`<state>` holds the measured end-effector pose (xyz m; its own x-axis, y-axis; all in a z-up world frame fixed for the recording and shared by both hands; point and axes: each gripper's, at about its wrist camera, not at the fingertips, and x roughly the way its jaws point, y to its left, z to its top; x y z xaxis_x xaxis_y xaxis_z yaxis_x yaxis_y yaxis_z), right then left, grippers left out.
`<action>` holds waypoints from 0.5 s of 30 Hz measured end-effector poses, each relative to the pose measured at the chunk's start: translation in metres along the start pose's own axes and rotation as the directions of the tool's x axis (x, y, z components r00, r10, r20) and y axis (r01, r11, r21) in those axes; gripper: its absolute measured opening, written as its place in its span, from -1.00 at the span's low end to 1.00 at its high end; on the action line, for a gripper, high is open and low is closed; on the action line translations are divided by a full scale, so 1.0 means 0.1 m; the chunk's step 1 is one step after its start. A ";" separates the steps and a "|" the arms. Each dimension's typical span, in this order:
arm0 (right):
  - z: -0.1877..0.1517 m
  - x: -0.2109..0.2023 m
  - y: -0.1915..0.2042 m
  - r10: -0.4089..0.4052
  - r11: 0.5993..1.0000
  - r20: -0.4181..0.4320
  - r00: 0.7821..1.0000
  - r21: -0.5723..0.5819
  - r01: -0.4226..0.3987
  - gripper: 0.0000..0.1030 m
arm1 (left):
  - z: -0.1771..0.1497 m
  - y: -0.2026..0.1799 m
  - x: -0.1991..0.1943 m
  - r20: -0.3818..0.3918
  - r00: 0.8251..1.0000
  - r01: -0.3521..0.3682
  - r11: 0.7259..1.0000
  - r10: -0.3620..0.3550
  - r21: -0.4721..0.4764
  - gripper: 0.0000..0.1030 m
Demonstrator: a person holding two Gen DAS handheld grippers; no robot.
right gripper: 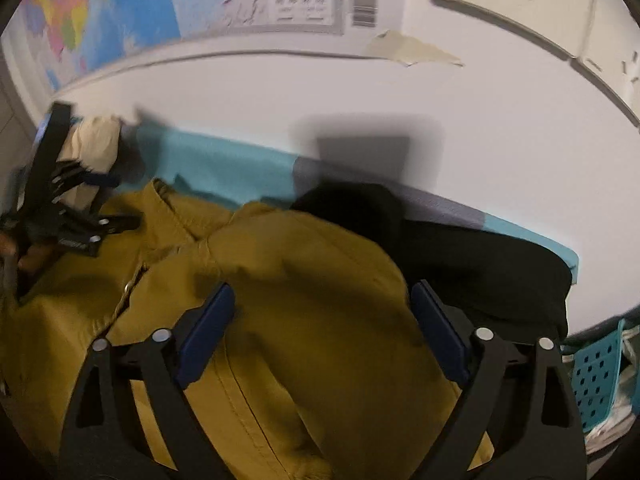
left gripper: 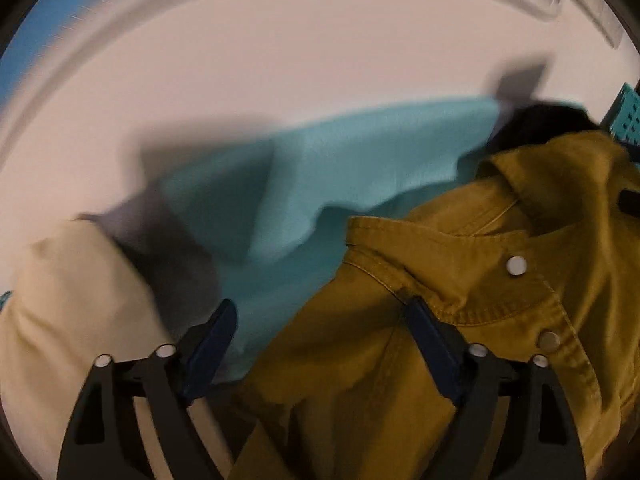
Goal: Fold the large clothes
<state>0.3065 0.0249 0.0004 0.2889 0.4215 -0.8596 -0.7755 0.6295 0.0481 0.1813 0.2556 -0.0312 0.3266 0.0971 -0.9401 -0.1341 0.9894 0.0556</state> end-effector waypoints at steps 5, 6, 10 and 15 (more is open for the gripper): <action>-0.14 -0.24 0.10 0.008 0.996 0.030 1.000 -0.091 -0.005 -0.64 | -0.07 -0.14 -0.05 0.052 0.994 0.091 0.990 -0.097 0.108 -0.25; -0.15 -0.32 0.13 0.012 0.994 0.049 0.999 -0.110 -0.007 -0.91 | -0.09 -0.16 -0.09 0.063 0.993 0.088 0.990 -0.095 0.110 -0.65; -0.14 -0.90 0.22 0.031 0.990 0.209 0.977 -0.138 -0.002 -0.96 | -0.04 -0.14 -0.47 0.192 0.981 0.022 0.996 -0.039 0.087 -0.92; -0.10 -1.33 0.17 0.013 0.994 0.376 0.927 -0.103 0.027 -0.97 | 0.06 -0.01 -1.07 0.351 0.936 0.012 1.000 -0.012 0.004 -0.93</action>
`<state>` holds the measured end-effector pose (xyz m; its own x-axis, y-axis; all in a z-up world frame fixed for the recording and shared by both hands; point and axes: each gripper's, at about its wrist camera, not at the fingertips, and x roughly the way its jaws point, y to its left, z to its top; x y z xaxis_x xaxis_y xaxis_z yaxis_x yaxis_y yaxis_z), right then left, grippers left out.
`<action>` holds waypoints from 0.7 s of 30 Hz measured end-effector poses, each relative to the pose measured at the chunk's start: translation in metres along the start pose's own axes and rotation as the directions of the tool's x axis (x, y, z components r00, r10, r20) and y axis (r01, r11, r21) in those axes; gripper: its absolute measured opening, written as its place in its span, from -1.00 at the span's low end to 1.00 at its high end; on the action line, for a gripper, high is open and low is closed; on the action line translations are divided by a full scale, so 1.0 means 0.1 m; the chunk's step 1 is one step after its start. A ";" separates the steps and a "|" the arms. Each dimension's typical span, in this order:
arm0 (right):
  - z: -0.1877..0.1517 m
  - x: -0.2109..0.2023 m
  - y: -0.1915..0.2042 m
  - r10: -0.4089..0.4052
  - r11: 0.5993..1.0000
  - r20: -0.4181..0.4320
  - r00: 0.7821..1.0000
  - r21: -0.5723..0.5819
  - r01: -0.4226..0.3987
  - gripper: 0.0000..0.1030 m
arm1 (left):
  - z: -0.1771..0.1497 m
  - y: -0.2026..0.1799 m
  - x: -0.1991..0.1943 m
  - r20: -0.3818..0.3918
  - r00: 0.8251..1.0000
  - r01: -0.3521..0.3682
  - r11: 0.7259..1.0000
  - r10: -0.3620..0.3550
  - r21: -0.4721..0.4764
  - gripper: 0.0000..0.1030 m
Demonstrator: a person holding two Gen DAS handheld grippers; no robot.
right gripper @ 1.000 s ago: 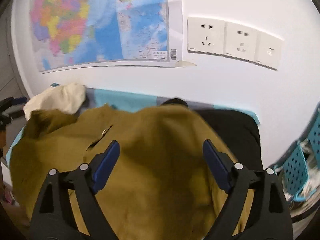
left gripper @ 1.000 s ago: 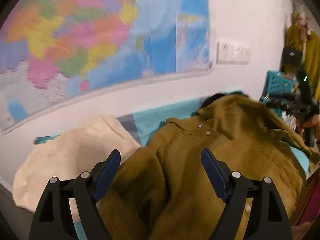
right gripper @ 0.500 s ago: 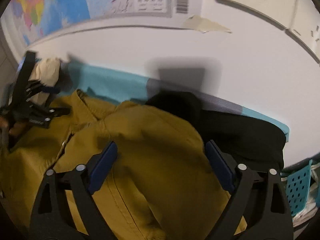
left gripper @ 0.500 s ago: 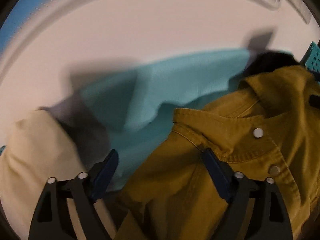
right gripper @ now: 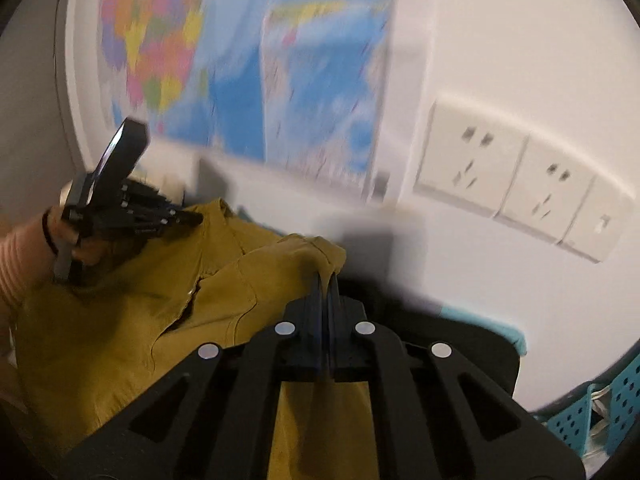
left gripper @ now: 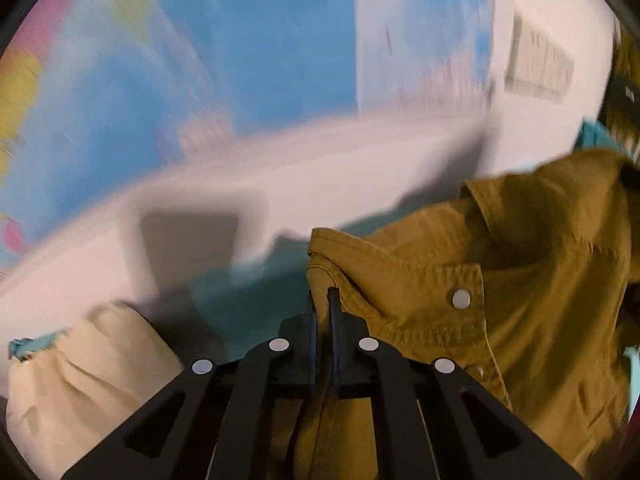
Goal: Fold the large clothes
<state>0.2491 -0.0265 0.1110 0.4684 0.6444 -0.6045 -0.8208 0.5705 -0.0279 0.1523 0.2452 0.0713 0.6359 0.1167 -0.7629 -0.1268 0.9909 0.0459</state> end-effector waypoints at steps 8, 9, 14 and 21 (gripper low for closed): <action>-0.28 0.80 -0.51 -0.093 0.977 -0.089 0.992 0.183 0.108 -0.91 | 0.20 0.07 -0.32 0.140 0.979 -0.146 0.989 0.147 -0.017 -0.85; -0.36 0.95 -0.53 -0.101 0.973 -0.129 0.987 0.192 0.124 -0.90 | 0.16 0.05 -0.16 0.101 0.974 -0.204 0.979 0.202 0.010 -0.79; -0.56 1.25 -0.60 -0.152 0.950 -0.210 0.966 0.237 0.201 -0.58 | -0.11 0.27 -0.11 -0.002 0.981 -0.195 0.981 0.195 -0.010 -0.43; -0.56 0.77 -0.51 -0.171 0.945 -0.128 0.977 0.259 0.199 0.24 | -0.78 0.57 -1.23 0.089 0.980 -0.178 0.984 0.177 0.005 0.33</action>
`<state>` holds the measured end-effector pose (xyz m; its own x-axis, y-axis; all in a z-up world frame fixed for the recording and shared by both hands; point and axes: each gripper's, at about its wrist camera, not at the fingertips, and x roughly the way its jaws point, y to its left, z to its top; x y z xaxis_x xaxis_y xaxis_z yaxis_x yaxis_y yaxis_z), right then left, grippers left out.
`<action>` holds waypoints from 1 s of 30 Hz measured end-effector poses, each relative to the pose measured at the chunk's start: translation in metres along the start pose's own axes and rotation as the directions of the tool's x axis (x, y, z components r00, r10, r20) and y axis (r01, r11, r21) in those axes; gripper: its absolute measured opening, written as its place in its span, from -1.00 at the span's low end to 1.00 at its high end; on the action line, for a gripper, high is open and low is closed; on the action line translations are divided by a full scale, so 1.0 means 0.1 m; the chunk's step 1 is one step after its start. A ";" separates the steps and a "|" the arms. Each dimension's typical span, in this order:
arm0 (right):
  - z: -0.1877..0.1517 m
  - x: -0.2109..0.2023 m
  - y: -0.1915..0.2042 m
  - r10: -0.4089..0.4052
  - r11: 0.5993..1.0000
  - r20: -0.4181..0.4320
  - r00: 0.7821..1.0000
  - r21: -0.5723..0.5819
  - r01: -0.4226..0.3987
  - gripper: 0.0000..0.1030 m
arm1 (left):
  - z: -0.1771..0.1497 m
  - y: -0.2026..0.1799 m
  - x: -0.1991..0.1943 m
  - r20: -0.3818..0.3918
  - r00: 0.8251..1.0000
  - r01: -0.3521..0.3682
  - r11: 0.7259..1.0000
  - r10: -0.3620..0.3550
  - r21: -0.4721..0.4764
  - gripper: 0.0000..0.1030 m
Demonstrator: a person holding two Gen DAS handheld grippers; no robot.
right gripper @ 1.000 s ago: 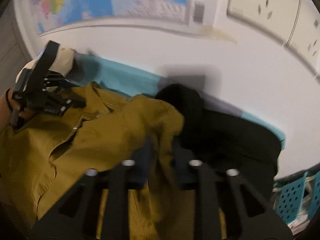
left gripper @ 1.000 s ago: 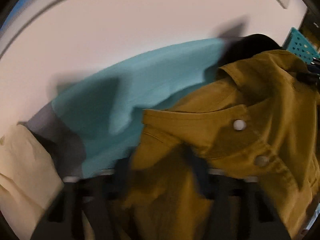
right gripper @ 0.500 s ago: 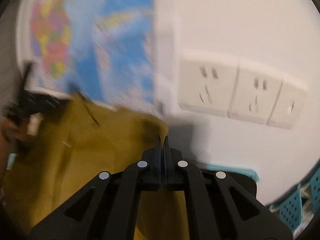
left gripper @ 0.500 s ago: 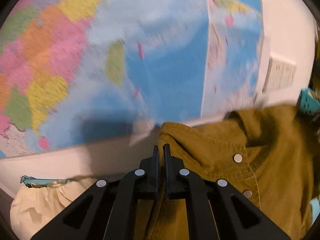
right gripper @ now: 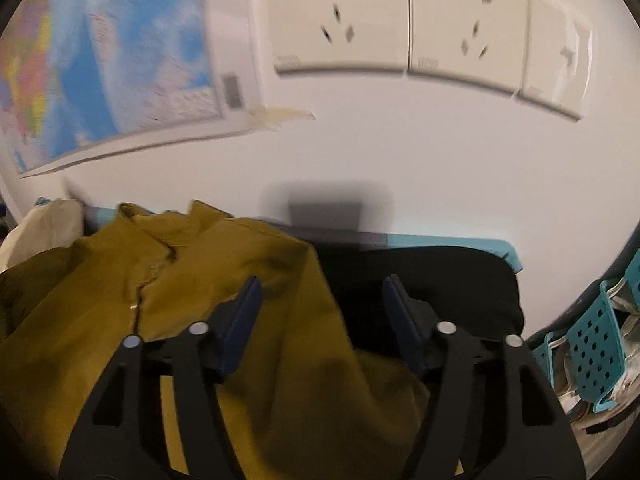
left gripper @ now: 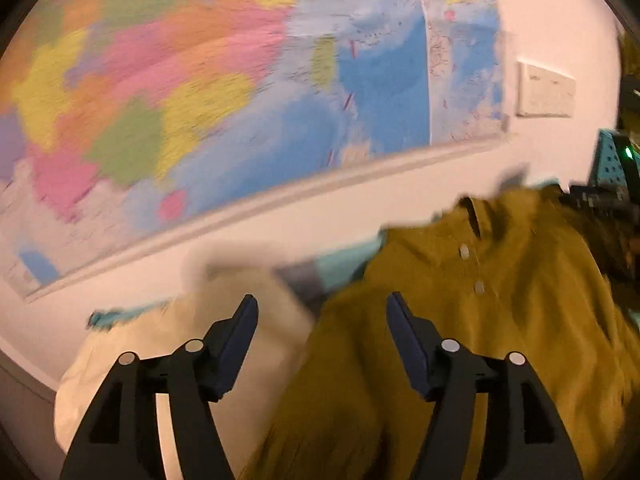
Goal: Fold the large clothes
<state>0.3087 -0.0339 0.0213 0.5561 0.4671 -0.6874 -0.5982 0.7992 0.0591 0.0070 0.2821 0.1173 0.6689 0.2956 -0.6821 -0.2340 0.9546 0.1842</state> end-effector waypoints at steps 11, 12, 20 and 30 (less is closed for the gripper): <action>-0.76 -0.90 0.75 0.253 0.959 -0.004 0.968 -0.129 -0.251 0.52 | -1.50 0.08 -0.21 -0.245 0.969 -0.007 0.995 -0.019 -0.103 0.45; -0.87 -0.91 0.86 0.282 0.949 -0.019 0.959 -0.144 -0.282 0.57 | -1.57 0.04 -0.18 -0.258 0.966 -0.051 0.996 0.030 -0.075 -0.02; -1.23 -1.07 1.29 0.379 0.909 -0.078 0.922 -0.156 -0.386 0.58 | -1.10 0.62 -0.84 -0.115 0.952 -0.299 0.945 0.285 -0.130 -0.90; -1.48 -0.97 1.46 0.394 0.900 -0.136 0.909 -0.146 -0.412 0.59 | -1.24 0.74 -0.60 -0.208 0.889 -0.434 0.895 0.407 -0.104 0.05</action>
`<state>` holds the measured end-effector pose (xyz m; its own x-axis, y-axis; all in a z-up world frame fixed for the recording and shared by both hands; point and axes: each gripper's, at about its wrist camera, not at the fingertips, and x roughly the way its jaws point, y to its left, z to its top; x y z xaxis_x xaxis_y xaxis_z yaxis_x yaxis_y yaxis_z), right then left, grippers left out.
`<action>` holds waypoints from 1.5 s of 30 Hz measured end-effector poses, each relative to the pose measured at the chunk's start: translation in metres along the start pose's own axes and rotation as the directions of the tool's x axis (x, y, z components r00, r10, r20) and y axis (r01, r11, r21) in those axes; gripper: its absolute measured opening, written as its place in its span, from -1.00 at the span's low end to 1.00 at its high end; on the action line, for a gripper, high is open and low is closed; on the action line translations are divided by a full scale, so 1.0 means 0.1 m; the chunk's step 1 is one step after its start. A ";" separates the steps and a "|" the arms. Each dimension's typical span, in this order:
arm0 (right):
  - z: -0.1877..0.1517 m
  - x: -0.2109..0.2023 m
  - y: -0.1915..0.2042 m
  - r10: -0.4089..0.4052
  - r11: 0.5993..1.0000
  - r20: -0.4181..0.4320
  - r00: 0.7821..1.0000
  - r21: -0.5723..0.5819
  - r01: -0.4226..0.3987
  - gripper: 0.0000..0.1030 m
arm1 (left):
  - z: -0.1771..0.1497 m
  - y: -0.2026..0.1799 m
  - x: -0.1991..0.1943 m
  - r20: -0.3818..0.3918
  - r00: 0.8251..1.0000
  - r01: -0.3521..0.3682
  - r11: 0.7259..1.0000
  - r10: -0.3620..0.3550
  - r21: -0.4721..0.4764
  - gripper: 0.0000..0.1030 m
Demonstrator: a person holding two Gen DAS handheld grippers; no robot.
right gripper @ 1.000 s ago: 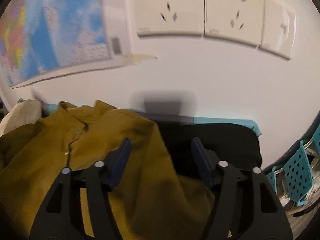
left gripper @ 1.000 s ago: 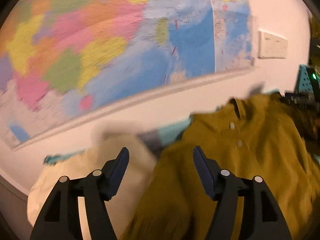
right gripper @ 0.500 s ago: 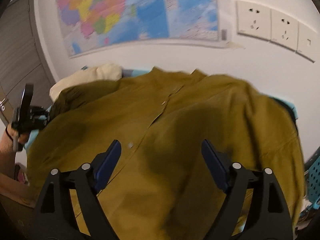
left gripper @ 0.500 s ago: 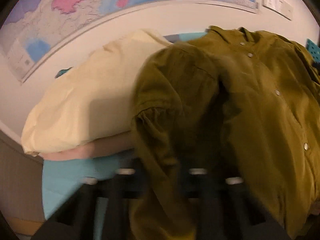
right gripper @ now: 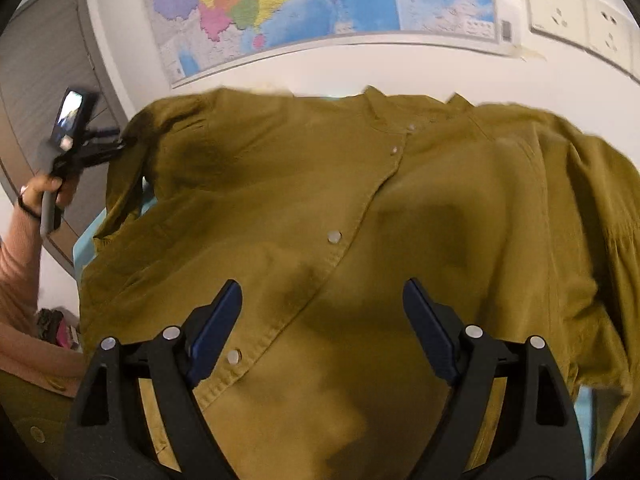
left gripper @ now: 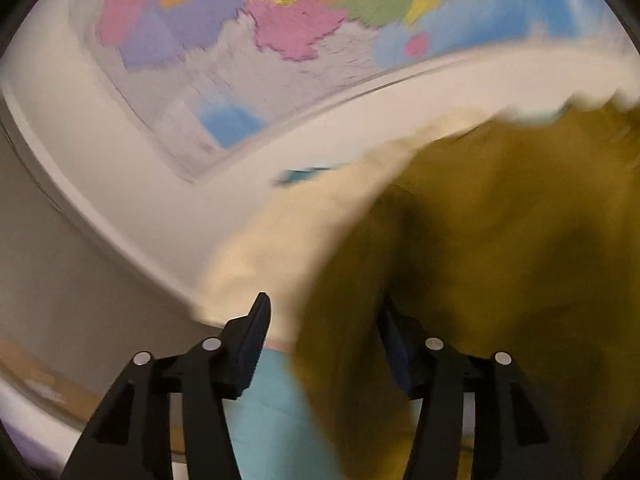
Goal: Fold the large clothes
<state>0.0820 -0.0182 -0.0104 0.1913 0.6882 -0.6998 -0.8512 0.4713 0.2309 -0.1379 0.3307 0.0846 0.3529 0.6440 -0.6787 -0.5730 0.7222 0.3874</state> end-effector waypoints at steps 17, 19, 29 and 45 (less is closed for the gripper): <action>-0.88 -0.80 0.50 0.129 0.991 0.042 0.991 -0.034 -0.128 0.76 | -1.48 -0.45 -0.46 -0.048 0.513 0.840 0.512 -0.857 -0.179 0.54; -0.88 -0.67 0.89 0.203 0.968 0.001 0.979 -0.150 -0.200 0.76 | -1.49 -0.47 -0.50 -0.040 0.500 0.849 0.499 -0.865 -0.173 0.56; -1.05 0.25 2.11 0.130 0.837 -0.162 0.978 -0.511 -0.195 -0.26 | -1.54 -0.60 -0.69 -0.037 0.421 0.894 0.421 -0.906 -0.152 0.58; -0.74 0.08 1.45 0.354 0.925 -0.090 0.931 -0.111 -0.363 -0.43 | -1.69 -0.84 -0.52 -0.016 0.227 0.946 0.224 -0.974 -0.234 0.13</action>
<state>-0.0759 0.0155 -0.0326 -0.1674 0.7577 -0.6308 -0.9112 0.1253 0.3924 -0.2335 0.1939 -0.0183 0.6262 -0.5614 -0.5410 0.0324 0.7120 -0.7014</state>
